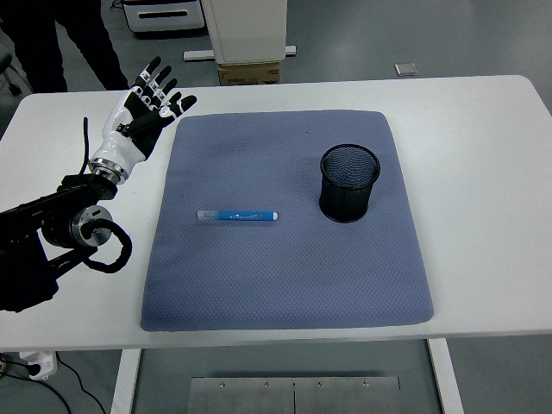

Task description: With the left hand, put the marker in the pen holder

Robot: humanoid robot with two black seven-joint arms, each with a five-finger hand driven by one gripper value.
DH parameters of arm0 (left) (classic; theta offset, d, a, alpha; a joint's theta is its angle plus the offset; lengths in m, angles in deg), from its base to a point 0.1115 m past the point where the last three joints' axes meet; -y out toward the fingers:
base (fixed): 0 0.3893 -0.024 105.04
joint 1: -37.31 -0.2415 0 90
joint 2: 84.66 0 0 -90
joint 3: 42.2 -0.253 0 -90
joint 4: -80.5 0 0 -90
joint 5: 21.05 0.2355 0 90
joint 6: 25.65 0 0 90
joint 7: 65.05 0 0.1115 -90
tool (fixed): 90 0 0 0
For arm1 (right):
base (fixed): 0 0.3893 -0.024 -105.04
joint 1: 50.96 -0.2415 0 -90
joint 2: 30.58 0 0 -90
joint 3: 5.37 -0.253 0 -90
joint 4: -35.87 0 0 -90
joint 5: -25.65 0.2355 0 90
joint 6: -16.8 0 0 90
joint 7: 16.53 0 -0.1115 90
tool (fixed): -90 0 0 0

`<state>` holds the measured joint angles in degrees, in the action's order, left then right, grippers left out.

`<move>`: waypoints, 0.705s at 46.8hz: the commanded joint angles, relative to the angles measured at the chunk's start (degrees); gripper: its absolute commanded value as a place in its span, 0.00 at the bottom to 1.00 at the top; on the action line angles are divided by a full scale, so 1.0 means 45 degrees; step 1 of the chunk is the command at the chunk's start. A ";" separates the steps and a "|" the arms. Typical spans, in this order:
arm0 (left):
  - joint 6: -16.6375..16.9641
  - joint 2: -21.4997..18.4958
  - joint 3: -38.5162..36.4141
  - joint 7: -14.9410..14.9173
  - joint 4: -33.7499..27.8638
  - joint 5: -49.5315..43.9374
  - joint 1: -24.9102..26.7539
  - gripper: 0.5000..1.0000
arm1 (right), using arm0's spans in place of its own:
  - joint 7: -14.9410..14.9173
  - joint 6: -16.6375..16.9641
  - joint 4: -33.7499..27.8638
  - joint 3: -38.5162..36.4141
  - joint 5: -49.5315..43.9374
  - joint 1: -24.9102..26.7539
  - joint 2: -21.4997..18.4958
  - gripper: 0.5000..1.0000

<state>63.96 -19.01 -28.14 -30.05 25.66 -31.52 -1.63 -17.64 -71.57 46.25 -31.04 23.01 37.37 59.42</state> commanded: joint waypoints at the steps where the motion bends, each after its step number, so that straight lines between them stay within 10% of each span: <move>1: 0.0008 0.0002 0.0001 0.0000 -0.0040 0.0002 0.0019 1.00 | -0.0007 -0.0010 -0.0002 0.0000 0.0002 0.0000 0.0000 1.00; 33: -0.0109 -0.0115 -0.0917 0.0000 -0.0177 -0.0017 0.0526 1.00 | 0.0012 0.0009 -0.0002 0.0000 0.0002 0.0000 0.0000 1.00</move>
<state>63.48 -19.55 -32.02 -30.05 24.86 -31.60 0.42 -17.61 -71.57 46.24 -31.04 23.01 37.37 59.42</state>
